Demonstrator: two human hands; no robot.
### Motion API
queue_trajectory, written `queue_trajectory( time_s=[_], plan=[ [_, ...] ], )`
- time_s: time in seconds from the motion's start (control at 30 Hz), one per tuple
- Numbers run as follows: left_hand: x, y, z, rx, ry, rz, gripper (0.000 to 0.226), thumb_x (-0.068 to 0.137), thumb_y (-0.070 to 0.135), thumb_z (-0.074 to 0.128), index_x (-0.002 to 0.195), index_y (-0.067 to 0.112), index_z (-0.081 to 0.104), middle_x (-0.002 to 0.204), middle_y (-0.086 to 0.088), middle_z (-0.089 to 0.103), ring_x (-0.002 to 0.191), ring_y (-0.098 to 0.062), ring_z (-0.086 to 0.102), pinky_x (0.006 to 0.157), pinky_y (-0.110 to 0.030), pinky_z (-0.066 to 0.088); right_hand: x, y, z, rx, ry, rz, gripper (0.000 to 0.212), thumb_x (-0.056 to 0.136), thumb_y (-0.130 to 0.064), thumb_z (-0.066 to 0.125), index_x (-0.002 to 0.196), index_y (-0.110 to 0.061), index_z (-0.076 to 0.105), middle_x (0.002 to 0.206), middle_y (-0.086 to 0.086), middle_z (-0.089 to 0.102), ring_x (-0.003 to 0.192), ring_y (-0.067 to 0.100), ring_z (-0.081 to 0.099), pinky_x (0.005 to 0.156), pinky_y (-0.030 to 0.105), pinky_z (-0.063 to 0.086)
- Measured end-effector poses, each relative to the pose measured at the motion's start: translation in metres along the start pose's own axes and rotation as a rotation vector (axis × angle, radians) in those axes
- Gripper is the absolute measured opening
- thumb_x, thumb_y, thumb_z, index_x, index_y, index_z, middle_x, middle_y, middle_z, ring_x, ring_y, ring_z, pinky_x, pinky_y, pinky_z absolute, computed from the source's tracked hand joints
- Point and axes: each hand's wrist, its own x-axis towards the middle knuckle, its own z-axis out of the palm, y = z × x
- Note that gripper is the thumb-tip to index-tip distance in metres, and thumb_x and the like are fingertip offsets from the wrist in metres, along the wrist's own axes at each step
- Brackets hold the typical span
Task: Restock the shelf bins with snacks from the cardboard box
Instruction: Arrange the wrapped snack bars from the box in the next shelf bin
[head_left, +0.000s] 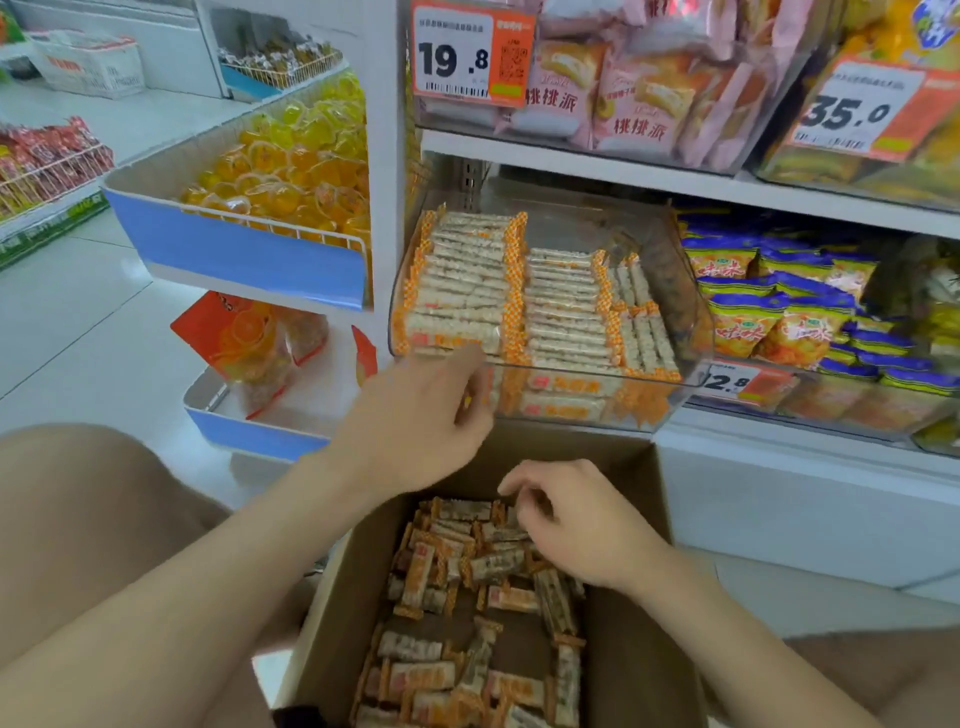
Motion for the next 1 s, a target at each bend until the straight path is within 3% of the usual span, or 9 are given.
queue_trajectory(
  time_s=[0.07,0.13,0.2,0.27,0.47,0.63,0.73,0.87,1.0],
  plan=[
    [-0.014,0.005,0.032,0.056,-0.339,-0.021,0.012,0.099,0.035,0.052,0.088,0.031,0.052,0.074,0.008,0.059,0.068,-0.015,0.059,0.062,-0.040,0.056,-0.005,0.029,0.014,-0.010,-0.287,0.093,0.033,0.104,-0.018,0.054,0.133,-0.026,0.068,0.081,-0.026,0.061,0.068,-0.010,0.061,0.062,0.009,0.044],
    [-0.023,0.006,0.069,0.156,-0.653,-0.052,0.014,0.101,0.036,0.052,0.091,0.027,0.059,0.089,0.004,0.063,0.080,-0.020,0.063,0.072,-0.041,0.058,-0.005,0.060,0.034,-0.013,-0.427,0.214,0.032,0.101,-0.021,0.057,0.130,-0.023,0.070,0.096,-0.015,0.071,0.083,-0.002,0.067,0.075,0.023,0.058],
    [-0.033,0.000,0.109,0.187,-0.844,-0.091,0.013,0.103,0.033,0.055,0.104,0.022,0.064,0.103,-0.002,0.066,0.091,-0.024,0.066,0.080,-0.042,0.059,-0.005,0.084,0.061,-0.013,-0.489,0.327,0.027,0.097,-0.021,0.059,0.118,-0.017,0.076,0.109,0.001,0.075,0.100,0.018,0.071,0.090,0.039,0.061],
    [-0.048,-0.009,0.151,0.172,-0.958,-0.144,0.022,0.104,0.031,0.057,0.120,0.018,0.065,0.114,-0.005,0.067,0.100,-0.025,0.066,0.084,-0.040,0.058,-0.010,0.100,0.089,0.015,-0.540,0.393,0.020,0.095,-0.024,0.061,0.105,-0.017,0.078,0.114,0.004,0.072,0.108,0.022,0.067,0.097,0.042,0.058],
    [-0.106,-0.044,0.247,0.000,-1.148,-0.364,0.024,0.103,0.032,0.059,0.119,0.016,0.064,0.114,-0.007,0.066,0.099,-0.024,0.064,0.086,-0.039,0.057,-0.017,0.125,0.174,0.029,-0.789,0.493,0.029,0.099,-0.030,0.065,0.122,-0.012,0.066,0.118,0.011,0.066,0.107,0.030,0.067,0.086,0.039,0.058],
    [-0.125,-0.055,0.301,-0.135,-1.174,-0.457,0.040,0.095,0.024,0.072,0.132,0.020,0.058,0.129,-0.006,0.061,0.111,-0.026,0.062,0.094,-0.040,0.056,-0.008,0.134,0.214,0.061,-0.783,0.575,0.010,0.104,-0.022,0.056,0.104,-0.013,0.053,0.094,0.004,0.050,0.077,0.018,0.050,0.060,0.029,0.039],
    [-0.135,-0.054,0.327,-0.166,-1.295,-0.374,0.059,0.091,0.018,0.076,0.144,0.031,0.053,0.150,-0.007,0.042,0.129,-0.031,0.052,0.106,-0.042,0.050,-0.007,0.145,0.233,0.064,-0.828,0.557,0.019,0.103,-0.021,0.057,0.120,-0.012,0.054,0.112,0.012,0.057,0.094,0.026,0.056,0.075,0.035,0.044],
    [-0.145,-0.060,0.343,-0.121,-1.330,-0.394,0.060,0.082,0.026,0.087,0.136,0.029,0.059,0.167,-0.009,0.010,0.145,-0.039,0.039,0.114,-0.038,0.045,-0.006,0.155,0.246,0.118,-0.828,0.589,0.032,0.101,-0.021,0.062,0.130,-0.011,0.055,0.124,0.012,0.060,0.103,0.029,0.058,0.080,0.035,0.045],
    [-0.147,-0.065,0.337,-0.175,-1.172,-0.540,0.054,0.078,0.021,0.089,0.119,0.025,0.053,0.157,-0.005,0.020,0.132,-0.036,0.049,0.103,-0.038,0.049,0.000,0.161,0.260,0.178,-0.809,0.658,0.065,0.098,-0.018,0.065,0.156,-0.013,0.037,0.148,0.013,0.049,0.129,0.033,0.053,0.100,0.040,0.050]
  ],
)
